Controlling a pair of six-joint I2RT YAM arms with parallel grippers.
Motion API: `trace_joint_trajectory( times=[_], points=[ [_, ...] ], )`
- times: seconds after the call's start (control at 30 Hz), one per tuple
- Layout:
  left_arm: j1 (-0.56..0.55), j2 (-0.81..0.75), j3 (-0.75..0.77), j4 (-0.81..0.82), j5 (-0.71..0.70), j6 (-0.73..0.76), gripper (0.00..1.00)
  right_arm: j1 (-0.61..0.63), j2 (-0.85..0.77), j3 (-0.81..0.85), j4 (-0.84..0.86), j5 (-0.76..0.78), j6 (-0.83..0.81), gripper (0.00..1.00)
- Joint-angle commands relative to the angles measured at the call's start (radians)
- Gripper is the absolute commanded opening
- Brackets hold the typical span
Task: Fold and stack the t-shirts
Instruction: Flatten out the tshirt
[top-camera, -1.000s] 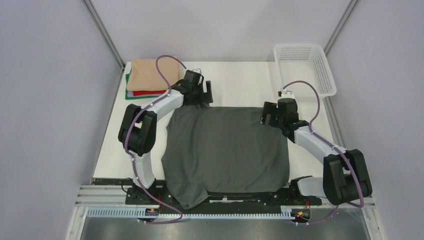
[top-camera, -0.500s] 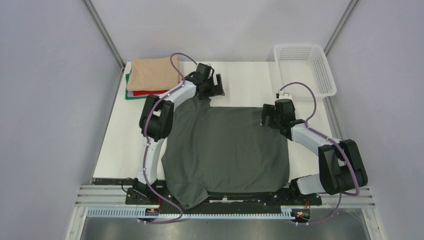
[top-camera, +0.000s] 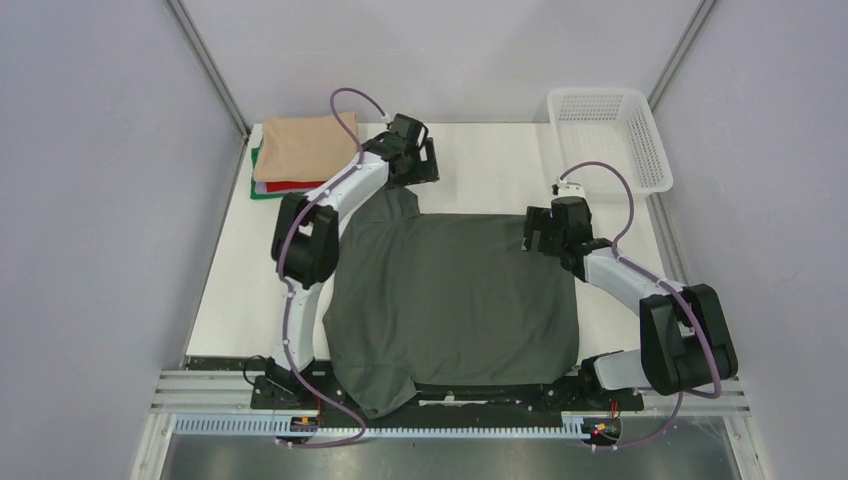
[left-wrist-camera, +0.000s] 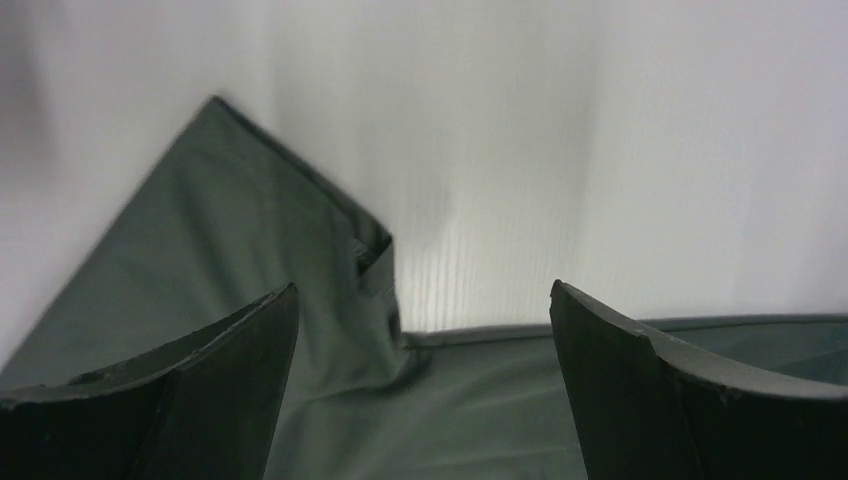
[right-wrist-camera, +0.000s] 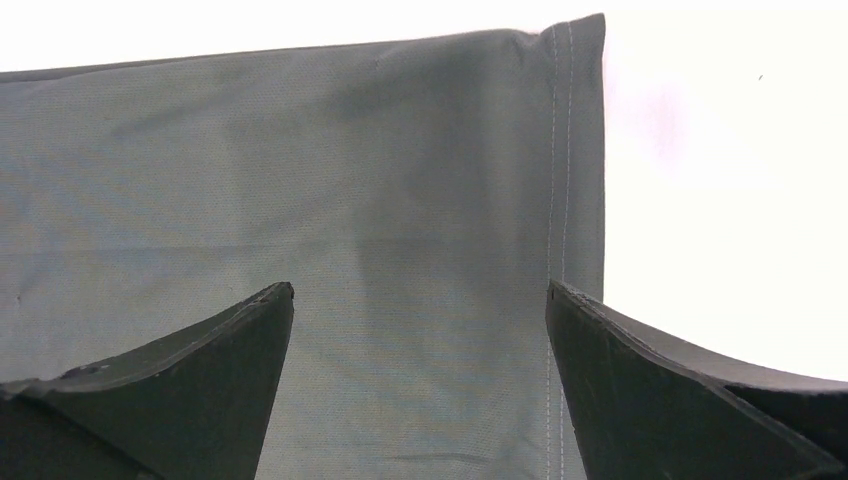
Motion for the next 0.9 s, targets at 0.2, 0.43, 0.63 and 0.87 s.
trace_joint_trajectory(
  times=[0.2, 0.43, 0.63, 0.87],
  points=[
    [-0.009, -0.474, -0.498, 0.073, -0.201, 0.028, 1.00, 0.000, -0.083, -0.032, 0.038, -0.093, -0.098, 0.98],
    [-0.009, -0.490, -0.697, 0.158, -0.126, 0.023, 1.00, 0.008, -0.009, -0.027, 0.076, -0.129, -0.145, 0.98],
    [0.006, -0.332, -0.585, 0.142, -0.199, 0.019, 1.00, 0.007, 0.112, 0.030, 0.080, -0.118, -0.133, 0.98],
    [0.064, -0.177, -0.469, 0.135, -0.144, 0.026, 1.00, 0.007, 0.252, 0.113, 0.069, -0.079, -0.125, 0.98]
  ],
)
